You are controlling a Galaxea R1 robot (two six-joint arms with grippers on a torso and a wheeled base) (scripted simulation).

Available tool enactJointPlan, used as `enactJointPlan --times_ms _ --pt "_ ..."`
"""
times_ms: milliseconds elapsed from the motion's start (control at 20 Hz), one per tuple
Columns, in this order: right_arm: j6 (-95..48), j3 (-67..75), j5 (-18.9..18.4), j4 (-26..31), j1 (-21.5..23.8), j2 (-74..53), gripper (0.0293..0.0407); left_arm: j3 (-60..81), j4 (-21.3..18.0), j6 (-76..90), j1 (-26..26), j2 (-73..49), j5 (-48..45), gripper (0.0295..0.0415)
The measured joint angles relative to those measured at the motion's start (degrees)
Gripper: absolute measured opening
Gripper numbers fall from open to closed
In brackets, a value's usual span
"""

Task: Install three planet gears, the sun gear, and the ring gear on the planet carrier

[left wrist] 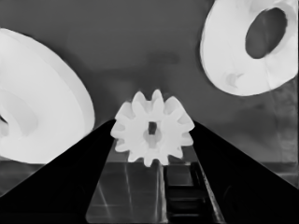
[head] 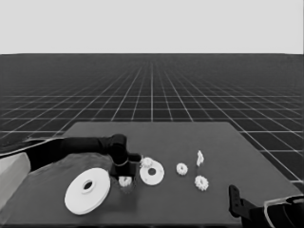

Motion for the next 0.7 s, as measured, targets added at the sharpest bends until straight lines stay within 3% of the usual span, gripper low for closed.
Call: enactJointPlan --times_ms 150,400,500,700 --pt "0.00 0.00 0.00 0.00 0.00 0.00 0.0385 1.33 -4.02 -1.07 -4.24 -0.20 0.27 0.0312" --pt "0.00 0.00 0.00 0.00 0.00 0.00 0.0385 1.48 -5.01 -1.20 -5.17 -0.23 0.27 0.0312" --pt "0.00 0.00 0.00 0.00 0.00 0.00 0.0385 -8.53 -5.70 -2.16 -5.84 10.60 0.50 0.0312" --pt "0.00 0.00 0.00 0.00 0.00 0.00 0.0385 -14.87 -5.97 -1.01 -6.07 15.97 0.25 0.0312"
